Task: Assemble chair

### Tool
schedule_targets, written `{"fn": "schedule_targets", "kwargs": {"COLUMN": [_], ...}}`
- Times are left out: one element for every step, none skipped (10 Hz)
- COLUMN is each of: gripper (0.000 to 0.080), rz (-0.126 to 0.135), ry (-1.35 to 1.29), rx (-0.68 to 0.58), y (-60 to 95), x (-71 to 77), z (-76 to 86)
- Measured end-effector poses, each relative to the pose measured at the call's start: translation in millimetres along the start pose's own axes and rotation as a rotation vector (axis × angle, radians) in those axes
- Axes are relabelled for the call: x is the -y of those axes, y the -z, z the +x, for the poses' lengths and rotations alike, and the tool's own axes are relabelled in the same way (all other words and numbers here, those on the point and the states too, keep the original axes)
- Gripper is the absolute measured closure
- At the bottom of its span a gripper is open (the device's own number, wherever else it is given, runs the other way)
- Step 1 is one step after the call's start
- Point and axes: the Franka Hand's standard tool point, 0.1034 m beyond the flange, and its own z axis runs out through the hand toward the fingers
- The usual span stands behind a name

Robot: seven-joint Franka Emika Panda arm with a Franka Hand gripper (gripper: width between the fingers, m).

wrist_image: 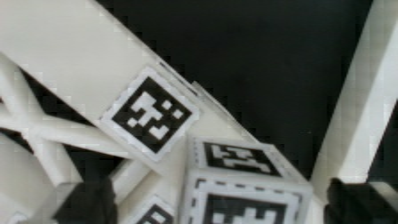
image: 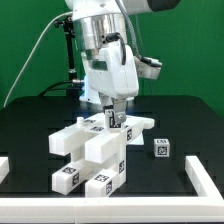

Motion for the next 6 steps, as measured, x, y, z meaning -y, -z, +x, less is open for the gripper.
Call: {"fn": "schedule_targets", "kwargs": {"gripper": [0.0165,0.0154,0.0151,0.0151,0.0150,0.0150], "rz": [-0.006,-0.026,-0.042,-0.041,-0.041,-0.047], "ry": [0.188,0.320,0.445,0.504,0.553,0.673], "rx": [0.006,0.025,0.031,0.030,0.031,0.029], "y": [0.3,-1.1,-2.6,-2.6,-2.7,-2.8], "x": [0.9,1.7,1.1,0.8,0.4,-0.1], "z": [-0.9,-5.1,-7.3,-6.5,-6.2,-4.7]}}
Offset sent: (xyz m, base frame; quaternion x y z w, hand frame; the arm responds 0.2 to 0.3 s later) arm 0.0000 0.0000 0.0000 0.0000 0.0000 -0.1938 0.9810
